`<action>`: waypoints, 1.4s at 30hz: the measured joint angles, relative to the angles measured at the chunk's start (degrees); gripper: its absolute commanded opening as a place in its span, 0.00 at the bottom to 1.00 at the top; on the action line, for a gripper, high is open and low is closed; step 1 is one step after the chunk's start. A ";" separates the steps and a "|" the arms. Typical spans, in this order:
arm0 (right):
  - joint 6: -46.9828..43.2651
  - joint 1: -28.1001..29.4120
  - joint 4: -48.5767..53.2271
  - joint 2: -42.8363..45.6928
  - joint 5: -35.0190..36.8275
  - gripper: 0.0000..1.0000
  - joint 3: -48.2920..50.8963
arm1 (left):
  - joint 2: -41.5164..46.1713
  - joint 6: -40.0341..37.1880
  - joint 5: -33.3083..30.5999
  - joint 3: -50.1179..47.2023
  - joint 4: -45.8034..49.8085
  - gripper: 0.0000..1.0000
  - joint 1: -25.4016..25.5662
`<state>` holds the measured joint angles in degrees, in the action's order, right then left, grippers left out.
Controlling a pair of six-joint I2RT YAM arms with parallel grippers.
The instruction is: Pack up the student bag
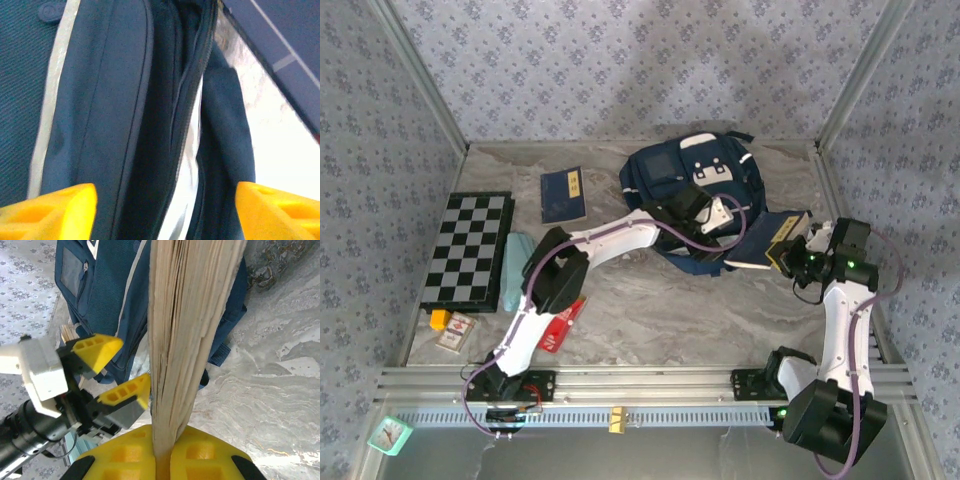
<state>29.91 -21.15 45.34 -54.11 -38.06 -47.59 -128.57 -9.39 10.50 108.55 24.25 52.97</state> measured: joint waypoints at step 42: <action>3.72 18.29 1.60 7.65 3.89 0.00 -1.16 | 23.15 8.87 -18.29 -10.10 2.49 0.00 -1.22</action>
<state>33.63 -2.85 46.94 -46.46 -34.17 -48.75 -105.43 -0.51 -7.79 98.45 26.74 51.75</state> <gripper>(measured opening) 0.098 0.057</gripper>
